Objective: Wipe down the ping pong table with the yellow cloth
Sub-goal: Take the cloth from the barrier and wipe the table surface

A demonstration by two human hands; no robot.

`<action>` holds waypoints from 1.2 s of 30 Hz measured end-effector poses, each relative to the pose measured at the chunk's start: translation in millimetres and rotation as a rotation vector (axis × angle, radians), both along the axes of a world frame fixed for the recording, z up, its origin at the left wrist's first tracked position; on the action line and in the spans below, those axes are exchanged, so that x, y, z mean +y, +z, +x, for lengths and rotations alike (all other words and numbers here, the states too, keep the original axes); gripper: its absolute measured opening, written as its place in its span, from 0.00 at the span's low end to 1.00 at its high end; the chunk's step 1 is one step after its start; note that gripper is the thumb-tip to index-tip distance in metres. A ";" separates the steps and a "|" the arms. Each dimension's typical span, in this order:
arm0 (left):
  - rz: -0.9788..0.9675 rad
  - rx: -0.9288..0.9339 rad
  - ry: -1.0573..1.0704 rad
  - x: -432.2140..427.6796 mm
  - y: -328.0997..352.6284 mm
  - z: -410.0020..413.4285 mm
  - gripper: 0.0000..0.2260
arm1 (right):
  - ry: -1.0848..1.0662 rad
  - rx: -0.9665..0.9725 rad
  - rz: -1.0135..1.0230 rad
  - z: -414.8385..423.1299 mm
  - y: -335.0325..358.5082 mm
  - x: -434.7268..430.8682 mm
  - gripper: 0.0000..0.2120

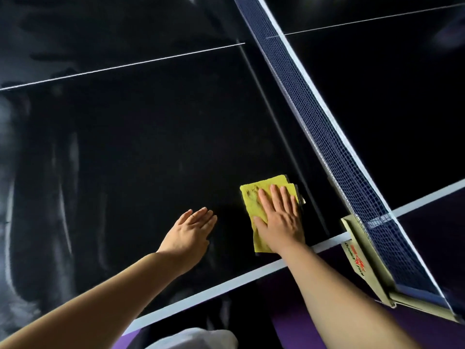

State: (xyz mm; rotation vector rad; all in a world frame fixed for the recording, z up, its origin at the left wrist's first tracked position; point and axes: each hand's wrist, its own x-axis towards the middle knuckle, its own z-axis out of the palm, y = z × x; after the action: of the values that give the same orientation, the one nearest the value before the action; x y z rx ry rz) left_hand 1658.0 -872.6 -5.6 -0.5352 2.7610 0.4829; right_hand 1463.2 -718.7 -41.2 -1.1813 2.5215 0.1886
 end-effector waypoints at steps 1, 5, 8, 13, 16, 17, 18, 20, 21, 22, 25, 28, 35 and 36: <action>0.022 0.005 0.004 0.8 -2.2 -9.5 0.28 | -0.007 -0.006 0.025 -16.1 0.2 3.2 0.33; 0.084 0.076 0.012 -0.7 -7.5 -40.8 0.28 | -0.026 -0.022 0.081 -78.8 4.0 14.4 0.36; 0.106 0.122 0.049 -8.1 -11.9 -52.7 0.27 | -0.043 -0.032 0.103 -118.3 4.6 13.2 0.39; 0.037 0.112 0.167 -29.6 -15.0 -36.3 0.28 | -0.092 0.054 0.083 -122.7 -1.2 -10.1 0.39; 0.024 0.086 0.267 -36.7 -18.6 -10.5 0.30 | -0.056 0.075 0.052 -98.8 -1.5 -24.5 0.39; 0.018 0.078 0.295 -37.5 -19.3 -1.2 0.30 | -0.018 0.072 0.055 -87.9 -0.9 -31.5 0.39; 0.010 0.069 0.314 -37.9 -19.5 8.1 0.31 | 0.020 0.060 0.060 -74.9 -1.2 -39.5 0.39; 0.001 0.046 0.343 -38.0 -19.0 27.8 0.32 | 0.084 0.031 0.057 -42.8 -2.9 -57.7 0.39; -0.007 0.044 0.362 -37.7 -19.1 38.1 0.32 | 0.116 0.019 0.048 -24.9 -3.3 -67.2 0.39; -0.015 0.037 0.386 -36.8 -19.3 48.8 0.33 | 0.154 0.010 0.039 -6.7 -4.4 -75.9 0.39; -0.040 0.010 0.462 -32.4 -19.0 85.2 0.33 | 0.270 -0.021 0.015 47.9 -4.1 -99.0 0.39; -0.049 -0.044 0.521 -26.6 -17.3 123.5 0.33 | 0.347 -0.052 0.012 99.9 -3.9 -117.9 0.39; -0.098 -0.140 0.696 -11.5 -11.9 204.5 0.36 | 0.622 -0.127 -0.025 226.8 -13.5 -151.3 0.38; -0.096 -0.156 0.725 -9.5 -8.8 211.0 0.36 | 0.659 -0.133 -0.023 239.1 -13.2 -154.2 0.38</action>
State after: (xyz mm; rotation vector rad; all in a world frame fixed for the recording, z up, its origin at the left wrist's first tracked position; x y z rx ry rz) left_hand 1869.1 -882.1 -14.4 -1.5362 2.3779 0.4275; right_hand 1702.3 -872.9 -54.3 -1.9248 1.9441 0.2298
